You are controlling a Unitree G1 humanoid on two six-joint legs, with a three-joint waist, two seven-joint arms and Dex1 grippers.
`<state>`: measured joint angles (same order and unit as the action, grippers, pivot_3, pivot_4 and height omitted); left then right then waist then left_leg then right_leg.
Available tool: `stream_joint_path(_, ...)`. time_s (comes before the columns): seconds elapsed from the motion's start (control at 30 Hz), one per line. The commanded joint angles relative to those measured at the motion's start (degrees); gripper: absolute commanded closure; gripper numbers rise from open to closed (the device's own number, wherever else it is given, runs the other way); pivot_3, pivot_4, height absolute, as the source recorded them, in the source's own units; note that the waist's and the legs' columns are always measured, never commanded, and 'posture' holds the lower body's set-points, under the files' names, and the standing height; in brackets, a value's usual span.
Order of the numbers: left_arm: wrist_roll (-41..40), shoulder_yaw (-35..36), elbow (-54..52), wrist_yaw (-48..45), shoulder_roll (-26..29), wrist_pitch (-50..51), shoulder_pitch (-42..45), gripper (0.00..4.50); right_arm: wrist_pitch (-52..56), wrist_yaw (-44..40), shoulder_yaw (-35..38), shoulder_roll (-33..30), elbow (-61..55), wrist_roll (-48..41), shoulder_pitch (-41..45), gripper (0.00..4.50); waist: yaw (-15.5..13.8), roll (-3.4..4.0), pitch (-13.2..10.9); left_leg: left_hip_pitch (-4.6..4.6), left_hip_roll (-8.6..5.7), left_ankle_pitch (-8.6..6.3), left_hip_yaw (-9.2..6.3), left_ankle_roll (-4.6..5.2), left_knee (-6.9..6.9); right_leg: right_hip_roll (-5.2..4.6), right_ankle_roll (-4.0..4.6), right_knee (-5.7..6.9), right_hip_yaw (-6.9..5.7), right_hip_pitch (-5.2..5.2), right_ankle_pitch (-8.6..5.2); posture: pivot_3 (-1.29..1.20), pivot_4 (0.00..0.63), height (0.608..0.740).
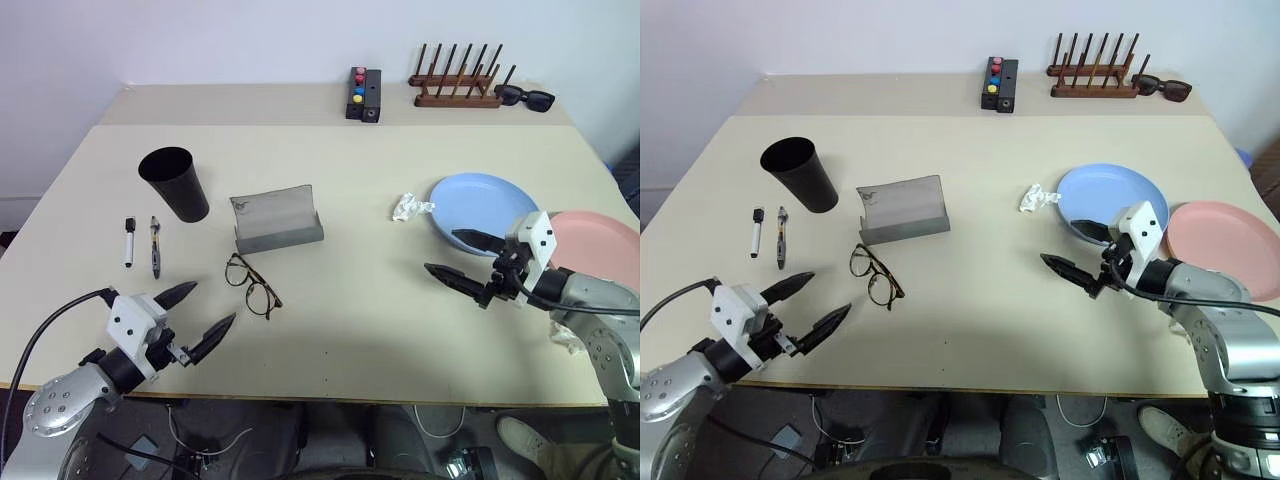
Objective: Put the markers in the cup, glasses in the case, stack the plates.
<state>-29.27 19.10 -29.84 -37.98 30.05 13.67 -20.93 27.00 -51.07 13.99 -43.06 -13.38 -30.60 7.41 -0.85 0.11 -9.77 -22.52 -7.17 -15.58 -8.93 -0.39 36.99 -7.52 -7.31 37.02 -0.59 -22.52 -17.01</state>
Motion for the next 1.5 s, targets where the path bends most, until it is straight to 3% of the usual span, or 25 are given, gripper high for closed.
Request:
stream_joint_path(0.03,-8.58,4.68,-3.40,5.85,-1.07,6.38,2.24,0.04,-1.41,-1.24,-0.73,-0.25,-0.47,-0.27,2.95,0.00,0.02,0.00,0.00,0.00,0.00,0.00,0.00,0.00,0.00,0.00,-0.01,0.01,0.00,-0.01,0.00,0.00,0.150,0.740)
stream_joint_path(0.23,-17.93,8.58,-6.76,20.05,-2.19,17.41,6.78,0.04,-2.86,-5.69,-6.58,0.68,0.98,0.09,11.18,0.00,0.11,-0.02,-0.01,0.01,0.00,0.02,-0.01,-0.03,0.00,0.02,-0.03,0.05,0.01,-0.02,0.01,0.00,0.150,0.740)
stream_joint_path(0.57,-18.31,6.34,-6.49,43.22,-5.95,32.96,15.83,0.04,-9.10,-12.35,-10.99,7.77,7.07,-1.27,16.97,0.00,-0.04,-0.17,-0.08,0.01,-0.01,0.17,-0.01,-0.29,0.05,0.15,-0.06,0.06,0.05,0.00,0.04,0.00,0.150,0.740)
stream_joint_path(0.87,-13.87,4.46,1.30,48.90,-5.71,39.44,26.98,0.04,-12.76,-15.19,-9.83,10.48,11.73,-1.80,16.11,0.00,0.27,-0.18,-0.08,0.02,0.01,0.23,0.06,-0.41,0.04,0.24,-0.07,0.14,0.19,-0.11,0.06,0.00,0.150,0.740)
stream_joint_path(1.07,-9.93,6.78,2.97,53.89,-9.50,39.29,28.49,0.04,-11.83,-14.66,-10.44,12.46,10.16,-3.11,17.17,0.00,0.11,-0.20,-0.09,0.02,0.05,0.24,0.20,-0.42,0.05,0.27,-0.08,0.15,0.31,-0.16,0.07,0.00,0.150,0.740)
stream_joint_path(1.5,-6.62,10.69,5.60,55.37,-10.34,39.90,31.72,0.04,-12.80,-16.09,-13.36,15.94,12.66,-1.61,17.79,0.00,0.13,-0.22,-0.10,0.02,0.05,0.24,0.22,-0.43,0.06,0.28,-0.10,0.17,0.32,-0.18,0.08,0.00,0.150,0.740)
